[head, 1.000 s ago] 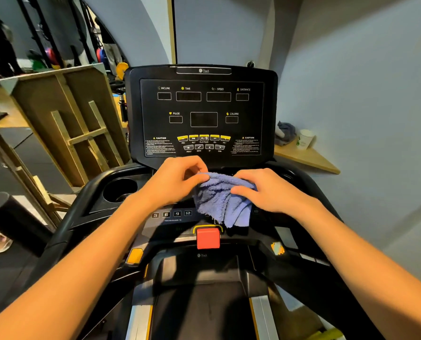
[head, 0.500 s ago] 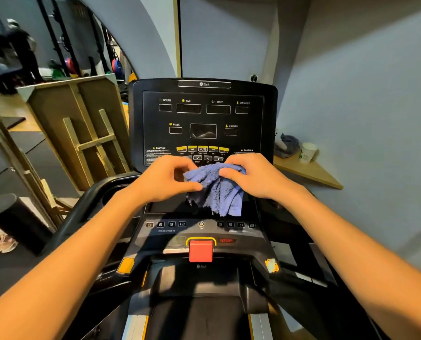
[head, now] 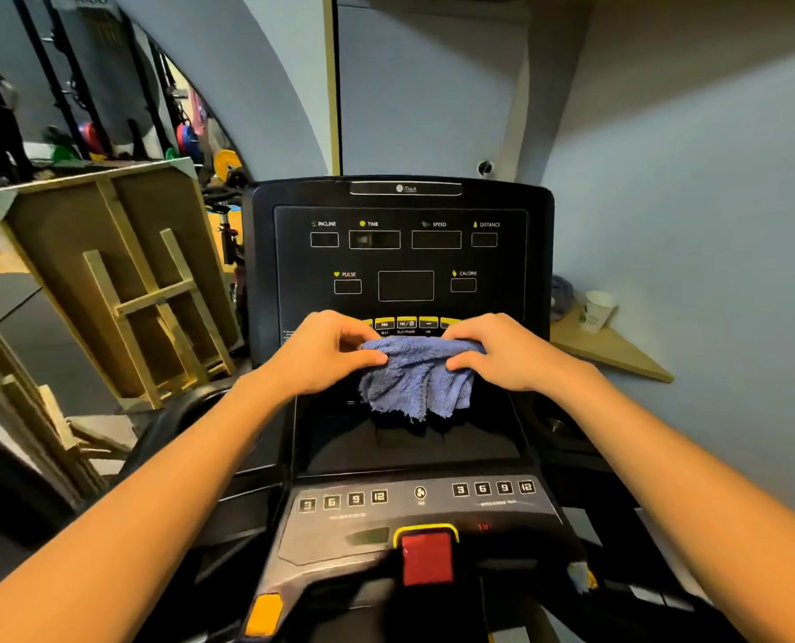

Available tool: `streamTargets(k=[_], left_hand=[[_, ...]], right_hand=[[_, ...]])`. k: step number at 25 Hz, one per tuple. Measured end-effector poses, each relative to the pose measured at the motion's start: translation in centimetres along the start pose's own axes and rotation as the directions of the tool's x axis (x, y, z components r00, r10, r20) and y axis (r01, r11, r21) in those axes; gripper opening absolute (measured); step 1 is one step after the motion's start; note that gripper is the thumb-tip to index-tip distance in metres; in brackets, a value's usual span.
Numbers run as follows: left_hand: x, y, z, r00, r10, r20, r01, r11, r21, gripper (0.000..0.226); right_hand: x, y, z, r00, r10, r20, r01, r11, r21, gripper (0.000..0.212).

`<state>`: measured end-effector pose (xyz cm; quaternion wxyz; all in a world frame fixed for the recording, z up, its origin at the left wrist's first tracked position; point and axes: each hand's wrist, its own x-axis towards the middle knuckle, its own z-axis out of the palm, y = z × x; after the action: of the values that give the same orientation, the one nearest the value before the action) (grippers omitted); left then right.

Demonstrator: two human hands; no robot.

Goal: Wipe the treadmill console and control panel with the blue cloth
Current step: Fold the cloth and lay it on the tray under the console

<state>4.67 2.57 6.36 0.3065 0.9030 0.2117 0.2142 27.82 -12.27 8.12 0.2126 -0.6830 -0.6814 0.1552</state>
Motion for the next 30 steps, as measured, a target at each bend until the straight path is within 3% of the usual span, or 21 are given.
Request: streamTargets(k=[9, 12, 15, 17, 21, 25, 28, 30], left_hand=[[2.4, -4.9, 3.4, 0.993, 0.117, 0.012, -0.117, 0.986, 0.119, 0.016], [0.7, -5.9, 5.8, 0.979, 0.204, 0.024, -0.205, 0.966, 0.159, 0.02], [-2.2, -6.6, 8.4, 0.965, 0.234, 0.121, -0.251, 0.954, 0.164, 0.027], [-3.9, -6.8, 9.5, 0.96, 0.223, 0.17, -0.247, 0.96, 0.133, 0.026], [-5.3, -6.5, 9.8, 0.951, 0.173, 0.257, -0.201, 0.976, 0.089, 0.018], [-4.9, -5.7, 8.8, 0.946, 0.102, 0.308, -0.117, 0.993, 0.033, 0.027], [-3.4, -6.3, 9.0, 0.993, -0.054, 0.103, 0.035, 0.983, 0.182, 0.015], [-2.4, -7.1, 9.7, 0.971, -0.239, -0.023, 0.235, 0.923, 0.305, 0.022]], right_hand=[[1.8, 4.5, 4.7, 0.998, -0.006, -0.057, 0.003, 0.999, -0.053, 0.025], [0.3, 6.0, 8.0, 0.998, -0.044, 0.035, 0.048, 0.99, -0.134, 0.031], [-2.3, 7.0, 11.2, 0.99, -0.131, 0.053, 0.139, 0.968, -0.209, 0.038], [-4.0, 8.3, 12.5, 0.985, -0.168, 0.033, 0.171, 0.973, -0.155, 0.038], [-4.9, 9.0, 12.0, 0.992, -0.079, 0.094, 0.084, 0.995, -0.049, 0.048], [-5.1, 8.3, 11.0, 0.978, -0.077, 0.193, 0.08, 0.997, -0.007, 0.042], [-3.1, 7.8, 10.6, 0.994, 0.084, 0.074, -0.085, 0.996, 0.008, 0.028], [-1.2, 7.2, 10.3, 0.974, 0.228, 0.002, -0.226, 0.969, -0.095, 0.02]])
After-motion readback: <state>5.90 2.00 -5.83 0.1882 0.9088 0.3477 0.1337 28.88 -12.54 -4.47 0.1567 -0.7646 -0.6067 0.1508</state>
